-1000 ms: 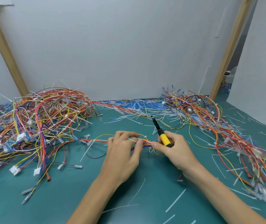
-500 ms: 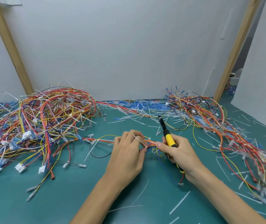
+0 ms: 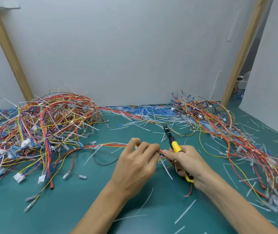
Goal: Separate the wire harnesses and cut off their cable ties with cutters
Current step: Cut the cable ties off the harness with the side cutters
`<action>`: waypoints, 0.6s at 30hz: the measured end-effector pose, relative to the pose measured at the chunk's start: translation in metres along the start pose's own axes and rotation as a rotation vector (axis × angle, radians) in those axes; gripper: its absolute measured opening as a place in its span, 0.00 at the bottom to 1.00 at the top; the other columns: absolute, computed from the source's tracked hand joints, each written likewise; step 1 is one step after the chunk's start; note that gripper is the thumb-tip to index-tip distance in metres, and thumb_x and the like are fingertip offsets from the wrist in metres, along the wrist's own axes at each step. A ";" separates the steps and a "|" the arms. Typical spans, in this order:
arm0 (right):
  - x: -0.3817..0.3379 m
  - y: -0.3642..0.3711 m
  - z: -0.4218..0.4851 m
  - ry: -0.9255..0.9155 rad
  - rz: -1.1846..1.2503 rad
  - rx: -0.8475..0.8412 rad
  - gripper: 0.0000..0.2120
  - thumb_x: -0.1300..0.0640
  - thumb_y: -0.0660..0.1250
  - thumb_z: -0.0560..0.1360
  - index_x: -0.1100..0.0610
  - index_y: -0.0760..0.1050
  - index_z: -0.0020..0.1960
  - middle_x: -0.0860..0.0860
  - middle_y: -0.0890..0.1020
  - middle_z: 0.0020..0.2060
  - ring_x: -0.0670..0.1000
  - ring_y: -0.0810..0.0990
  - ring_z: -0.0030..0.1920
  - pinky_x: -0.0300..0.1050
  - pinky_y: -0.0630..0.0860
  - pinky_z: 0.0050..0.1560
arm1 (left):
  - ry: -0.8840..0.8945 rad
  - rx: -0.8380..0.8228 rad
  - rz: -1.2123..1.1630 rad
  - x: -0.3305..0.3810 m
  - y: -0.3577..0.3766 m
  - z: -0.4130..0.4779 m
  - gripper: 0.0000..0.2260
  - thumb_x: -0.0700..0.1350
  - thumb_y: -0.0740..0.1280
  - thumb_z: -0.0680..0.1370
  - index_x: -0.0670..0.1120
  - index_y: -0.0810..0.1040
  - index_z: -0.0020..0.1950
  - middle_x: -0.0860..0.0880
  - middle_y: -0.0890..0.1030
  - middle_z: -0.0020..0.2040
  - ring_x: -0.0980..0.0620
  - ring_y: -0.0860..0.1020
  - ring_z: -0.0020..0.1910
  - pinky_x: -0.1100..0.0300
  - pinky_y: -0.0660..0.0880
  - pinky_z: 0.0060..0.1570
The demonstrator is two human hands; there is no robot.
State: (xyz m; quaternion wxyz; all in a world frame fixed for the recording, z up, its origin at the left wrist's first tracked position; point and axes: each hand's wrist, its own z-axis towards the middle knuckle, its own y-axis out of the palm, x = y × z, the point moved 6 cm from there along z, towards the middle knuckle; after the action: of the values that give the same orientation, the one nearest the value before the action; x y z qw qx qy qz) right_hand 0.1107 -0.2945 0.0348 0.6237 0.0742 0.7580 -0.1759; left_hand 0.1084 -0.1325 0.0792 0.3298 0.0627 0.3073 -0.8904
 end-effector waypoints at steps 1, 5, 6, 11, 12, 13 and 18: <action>0.000 0.000 -0.001 0.005 0.007 -0.011 0.12 0.57 0.72 0.77 0.57 0.73 0.38 0.48 0.71 0.23 0.47 0.59 0.23 0.39 0.54 0.26 | 0.003 0.003 -0.011 0.000 0.001 -0.002 0.07 0.36 0.66 0.79 0.43 0.82 0.45 0.48 0.82 0.48 0.47 0.78 0.39 0.53 0.71 0.50; -0.002 0.000 -0.001 -0.006 0.029 -0.042 0.10 0.57 0.73 0.76 0.56 0.74 0.39 0.51 0.68 0.28 0.46 0.59 0.25 0.37 0.54 0.25 | -0.227 -0.010 -0.162 -0.014 0.011 -0.005 0.06 0.41 0.66 0.81 0.46 0.79 0.45 0.53 0.81 0.49 0.50 0.80 0.43 0.53 0.69 0.52; -0.002 0.000 0.000 -0.003 0.050 -0.047 0.09 0.57 0.73 0.76 0.56 0.74 0.41 0.51 0.69 0.29 0.46 0.59 0.25 0.37 0.54 0.25 | -0.302 -0.026 -0.180 -0.017 0.014 -0.006 0.06 0.44 0.65 0.82 0.47 0.79 0.46 0.54 0.80 0.50 0.50 0.79 0.46 0.52 0.68 0.54; -0.001 -0.003 0.002 0.085 0.242 -0.108 0.06 0.59 0.73 0.75 0.56 0.75 0.45 0.50 0.75 0.30 0.44 0.59 0.24 0.35 0.55 0.23 | -0.606 -0.117 -0.477 -0.032 0.032 -0.016 0.03 0.52 0.68 0.79 0.54 0.78 0.47 0.56 0.73 0.61 0.53 0.69 0.63 0.54 0.65 0.59; 0.000 -0.004 0.003 0.099 0.262 -0.129 0.06 0.59 0.73 0.75 0.56 0.75 0.45 0.51 0.75 0.31 0.44 0.58 0.25 0.35 0.55 0.23 | -0.605 -0.145 -0.560 -0.032 0.036 -0.017 0.03 0.52 0.68 0.79 0.54 0.77 0.48 0.57 0.72 0.62 0.55 0.69 0.64 0.55 0.66 0.61; 0.000 -0.004 0.003 0.109 0.268 -0.150 0.06 0.59 0.73 0.74 0.56 0.76 0.44 0.51 0.75 0.31 0.44 0.58 0.25 0.35 0.54 0.23 | -0.588 -0.175 -0.613 -0.032 0.039 -0.019 0.03 0.52 0.67 0.79 0.54 0.77 0.50 0.58 0.73 0.63 0.56 0.69 0.66 0.55 0.66 0.63; 0.003 -0.002 0.004 0.131 0.270 -0.180 0.07 0.59 0.73 0.73 0.56 0.75 0.46 0.51 0.74 0.32 0.44 0.57 0.26 0.35 0.54 0.23 | -0.520 -0.331 -0.767 -0.031 0.050 -0.026 0.07 0.49 0.68 0.78 0.53 0.71 0.53 0.62 0.75 0.62 0.59 0.73 0.62 0.58 0.68 0.63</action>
State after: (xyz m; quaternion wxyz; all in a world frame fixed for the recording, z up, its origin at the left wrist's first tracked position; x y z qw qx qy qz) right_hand 0.1128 -0.2975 0.0314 0.5950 0.1304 0.7929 -0.0165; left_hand 0.1611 -0.1299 0.0424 0.0496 -0.3326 0.3529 -0.8731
